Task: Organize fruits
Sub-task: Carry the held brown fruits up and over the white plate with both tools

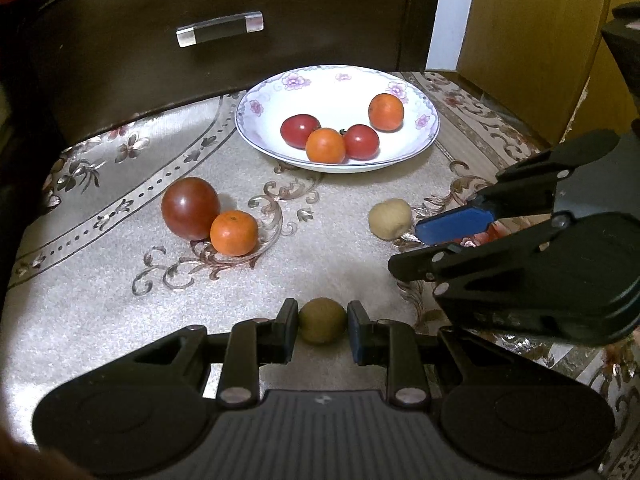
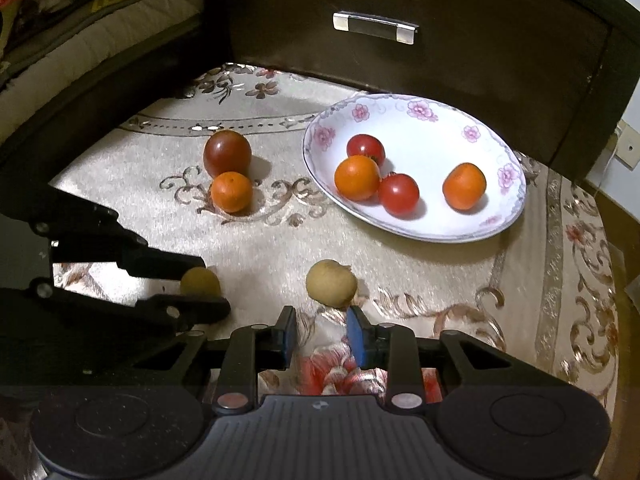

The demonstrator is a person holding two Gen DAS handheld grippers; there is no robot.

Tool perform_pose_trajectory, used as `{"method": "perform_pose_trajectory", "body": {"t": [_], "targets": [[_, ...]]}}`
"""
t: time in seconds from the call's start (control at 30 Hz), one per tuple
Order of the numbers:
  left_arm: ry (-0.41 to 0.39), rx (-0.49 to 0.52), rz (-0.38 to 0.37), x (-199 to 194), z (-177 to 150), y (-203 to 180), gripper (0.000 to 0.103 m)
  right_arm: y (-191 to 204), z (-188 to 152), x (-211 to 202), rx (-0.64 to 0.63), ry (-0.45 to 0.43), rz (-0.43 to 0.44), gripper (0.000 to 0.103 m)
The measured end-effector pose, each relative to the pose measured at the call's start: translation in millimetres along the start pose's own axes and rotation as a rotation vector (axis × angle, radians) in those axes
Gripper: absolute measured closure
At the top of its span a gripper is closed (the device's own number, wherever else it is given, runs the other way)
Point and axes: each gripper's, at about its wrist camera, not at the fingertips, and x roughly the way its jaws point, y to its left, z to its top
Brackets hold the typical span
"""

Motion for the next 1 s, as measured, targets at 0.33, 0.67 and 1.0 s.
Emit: {"method": "perform_pose_trajectory", "body": {"t": [0.33, 0.67, 1.0], "targets": [[0.000, -0.013, -0.009, 0.0, -0.4, 1.9, 0.070, -19.1, 3.0, -7.0, 0.071, -0.016, 0.036, 0.067], [-0.003, -0.014, -0.002, 1.1, 0.6, 2.3, 0.070, -18.3, 18.1, 10.8, 0.083, -0.037, 0.001, 0.060], [-0.037, -0.033, 0.025, -2.8, 14.4, 10.3, 0.071, -27.4, 18.8, 5.2, 0.114, -0.035, -0.016, 0.079]]}}
